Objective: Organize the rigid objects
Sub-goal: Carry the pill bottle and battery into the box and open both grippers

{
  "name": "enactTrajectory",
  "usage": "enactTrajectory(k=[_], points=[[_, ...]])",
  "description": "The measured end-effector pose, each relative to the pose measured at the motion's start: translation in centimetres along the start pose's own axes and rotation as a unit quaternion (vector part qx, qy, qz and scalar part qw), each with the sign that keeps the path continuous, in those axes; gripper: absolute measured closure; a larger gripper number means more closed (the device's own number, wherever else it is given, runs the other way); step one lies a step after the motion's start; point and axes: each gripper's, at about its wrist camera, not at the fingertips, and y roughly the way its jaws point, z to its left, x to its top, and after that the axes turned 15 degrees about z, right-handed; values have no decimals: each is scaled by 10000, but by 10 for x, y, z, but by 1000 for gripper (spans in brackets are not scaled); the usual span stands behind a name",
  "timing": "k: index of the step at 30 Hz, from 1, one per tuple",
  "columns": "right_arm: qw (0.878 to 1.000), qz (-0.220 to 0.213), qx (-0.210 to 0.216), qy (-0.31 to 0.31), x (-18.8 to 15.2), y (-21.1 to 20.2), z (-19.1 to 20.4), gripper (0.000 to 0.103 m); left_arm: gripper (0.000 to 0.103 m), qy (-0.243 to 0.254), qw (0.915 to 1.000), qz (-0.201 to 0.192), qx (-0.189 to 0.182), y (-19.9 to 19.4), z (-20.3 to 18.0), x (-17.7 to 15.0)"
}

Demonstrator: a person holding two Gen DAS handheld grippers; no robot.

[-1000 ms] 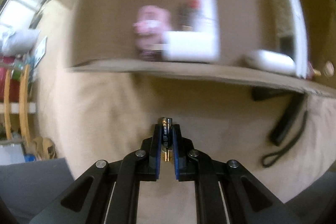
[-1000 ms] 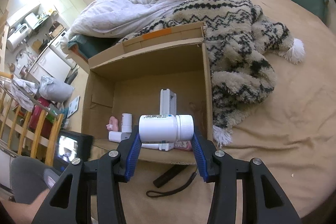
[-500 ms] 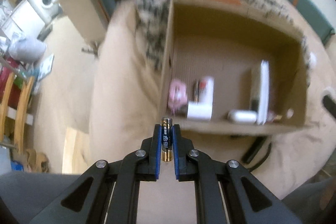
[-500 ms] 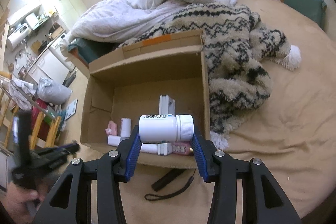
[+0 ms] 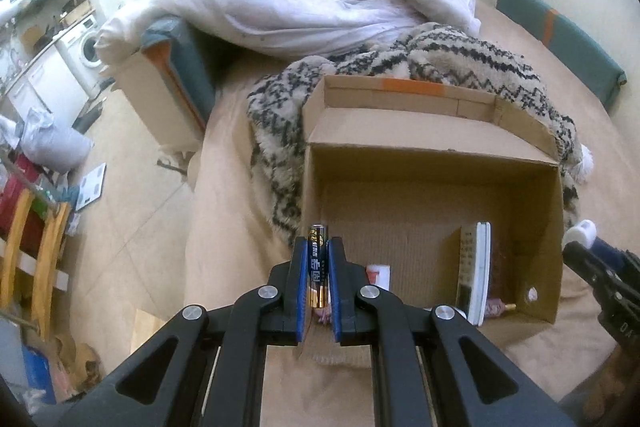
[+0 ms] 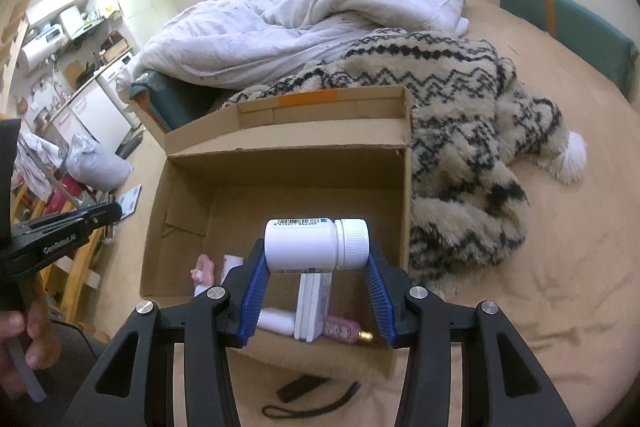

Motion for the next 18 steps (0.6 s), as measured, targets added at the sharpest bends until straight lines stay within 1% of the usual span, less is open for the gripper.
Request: enactTrajectory(k=[5, 8, 11, 13, 16, 18], points=[[9996, 250, -95, -59, 8, 25, 5, 54, 94, 203, 9998, 20, 30, 29, -14, 7], [9990, 428, -98, -88, 6, 37, 9, 54, 94, 253, 9995, 162, -103, 50, -19, 4], [9982, 547, -74, -229, 2, 46, 15, 54, 94, 302, 9991, 275, -78, 65, -24, 1], [9972, 681, -131, -294, 1, 54, 17, 54, 94, 338, 9989, 322, -90, 70, -26, 0], [9955, 913, -149, -227, 0, 65, 15, 54, 94, 362, 9988, 331, -54, 74, -28, -1], [9948, 985, -148, -202, -1, 69, 15, 54, 94, 337, 9988, 355, -91, 76, -28, -1]])
